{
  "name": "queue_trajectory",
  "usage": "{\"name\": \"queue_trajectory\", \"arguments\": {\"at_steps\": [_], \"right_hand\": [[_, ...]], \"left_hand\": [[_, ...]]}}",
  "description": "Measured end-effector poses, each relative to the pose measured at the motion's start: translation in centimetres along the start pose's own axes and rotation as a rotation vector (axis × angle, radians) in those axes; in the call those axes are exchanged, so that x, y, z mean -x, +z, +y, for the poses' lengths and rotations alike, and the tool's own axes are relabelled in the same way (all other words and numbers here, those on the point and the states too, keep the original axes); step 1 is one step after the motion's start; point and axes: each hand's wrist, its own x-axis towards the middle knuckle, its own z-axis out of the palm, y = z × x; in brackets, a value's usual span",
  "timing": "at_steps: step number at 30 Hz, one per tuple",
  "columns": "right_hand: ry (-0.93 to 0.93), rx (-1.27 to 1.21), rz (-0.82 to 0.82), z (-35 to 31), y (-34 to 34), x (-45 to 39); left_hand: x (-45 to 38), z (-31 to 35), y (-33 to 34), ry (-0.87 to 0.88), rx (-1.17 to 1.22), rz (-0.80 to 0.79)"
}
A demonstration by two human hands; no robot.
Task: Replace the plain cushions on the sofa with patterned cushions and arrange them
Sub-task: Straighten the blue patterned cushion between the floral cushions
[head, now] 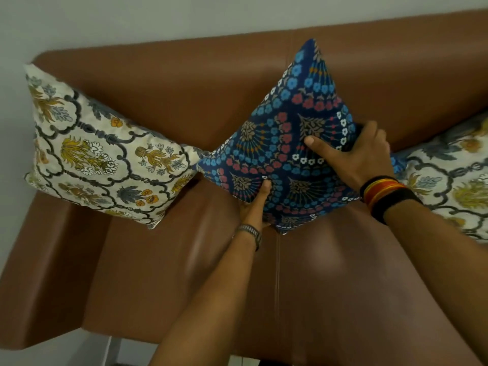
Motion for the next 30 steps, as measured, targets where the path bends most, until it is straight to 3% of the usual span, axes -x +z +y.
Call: {"name": "queue_trajectory", "arguments": {"at_steps": [6, 11, 17, 21, 24, 27, 30], "right_hand": [[0.006, 0.006, 0.028, 0.3, 0.9, 0.5], [-0.037, 0.005, 0.001, 0.3, -1.4, 1.2], [-0.306, 0.057, 0.415, 6.0, -13.6, 0.4], [-0.131, 0.057, 0.581, 16.0, -22.2, -4.7], [-0.018, 0.018, 0.477, 21.8, -25.6, -7.4], [-0.044, -0.023, 0.233, 23.4, -27.0, -7.6], [-0.113, 0.031, 0.175, 23.9, -27.7, -7.4]], "left_hand": [[-0.6, 0.7, -0.9, 0.061, -0.022, -0.037], [0.6, -1.6, -0.9, -0.058, -0.095, -0.039], [6.6, -10.6, 5.2, -0.238, -0.275, -0.05], [8.5, -13.0, 15.6, -0.257, -0.276, -0.175], [7.7, -14.1, 23.9, -0.187, -0.233, -0.228], [6.6, -15.6, 30.3, -0.165, -0.169, -0.193], [5.8, -17.1, 32.9, -0.132, -0.06, -0.145]]}}
